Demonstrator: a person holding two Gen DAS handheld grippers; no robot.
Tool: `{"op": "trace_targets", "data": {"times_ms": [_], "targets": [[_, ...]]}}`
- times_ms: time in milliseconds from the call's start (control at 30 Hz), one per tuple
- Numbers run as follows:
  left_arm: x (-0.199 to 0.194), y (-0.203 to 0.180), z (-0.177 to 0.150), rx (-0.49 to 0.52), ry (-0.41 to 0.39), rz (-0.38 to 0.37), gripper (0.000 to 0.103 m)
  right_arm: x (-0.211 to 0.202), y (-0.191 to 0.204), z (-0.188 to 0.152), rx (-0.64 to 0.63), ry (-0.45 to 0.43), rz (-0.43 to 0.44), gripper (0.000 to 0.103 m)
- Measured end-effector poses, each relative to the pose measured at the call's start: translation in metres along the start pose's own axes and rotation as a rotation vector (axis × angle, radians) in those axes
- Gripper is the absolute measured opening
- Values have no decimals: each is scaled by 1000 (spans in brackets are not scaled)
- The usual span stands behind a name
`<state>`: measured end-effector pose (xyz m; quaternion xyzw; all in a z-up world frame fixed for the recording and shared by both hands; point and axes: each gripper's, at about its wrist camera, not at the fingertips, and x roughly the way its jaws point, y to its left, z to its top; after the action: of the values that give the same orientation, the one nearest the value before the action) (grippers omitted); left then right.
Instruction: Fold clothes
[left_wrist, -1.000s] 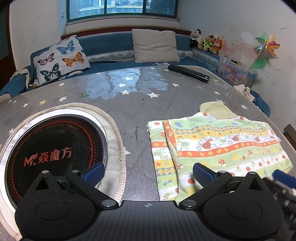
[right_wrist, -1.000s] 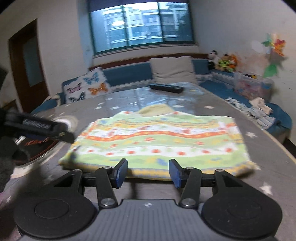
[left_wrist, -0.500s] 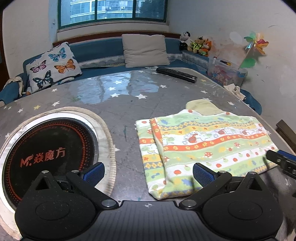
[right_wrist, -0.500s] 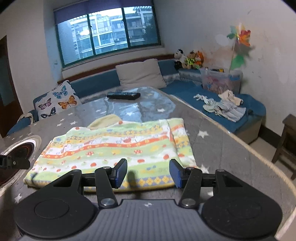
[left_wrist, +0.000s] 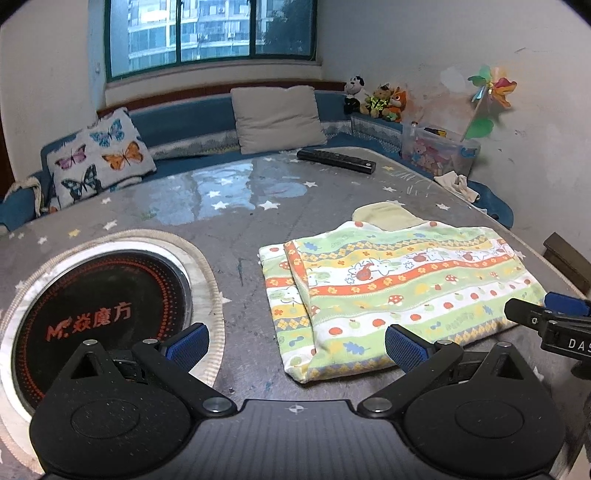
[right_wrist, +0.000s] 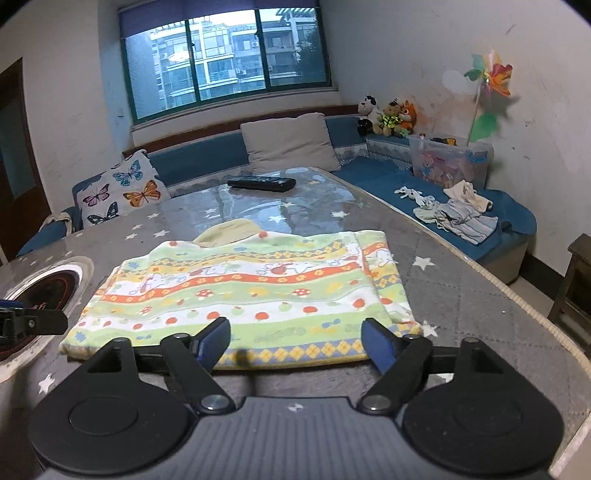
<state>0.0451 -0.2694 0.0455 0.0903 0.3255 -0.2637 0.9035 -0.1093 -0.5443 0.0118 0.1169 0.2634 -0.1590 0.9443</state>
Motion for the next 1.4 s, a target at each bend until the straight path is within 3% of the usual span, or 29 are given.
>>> {"op": "trace_targets", "data": {"times_ms": [333, 1400], "targets": [[-16, -4, -13, -1, 7, -29, 103, -23, 21, -10, -51, -30, -14, 103], [-61, -21, -57, 68, -44, -27, 103, -66, 51, -52, -60, -51, -30, 103]]}}
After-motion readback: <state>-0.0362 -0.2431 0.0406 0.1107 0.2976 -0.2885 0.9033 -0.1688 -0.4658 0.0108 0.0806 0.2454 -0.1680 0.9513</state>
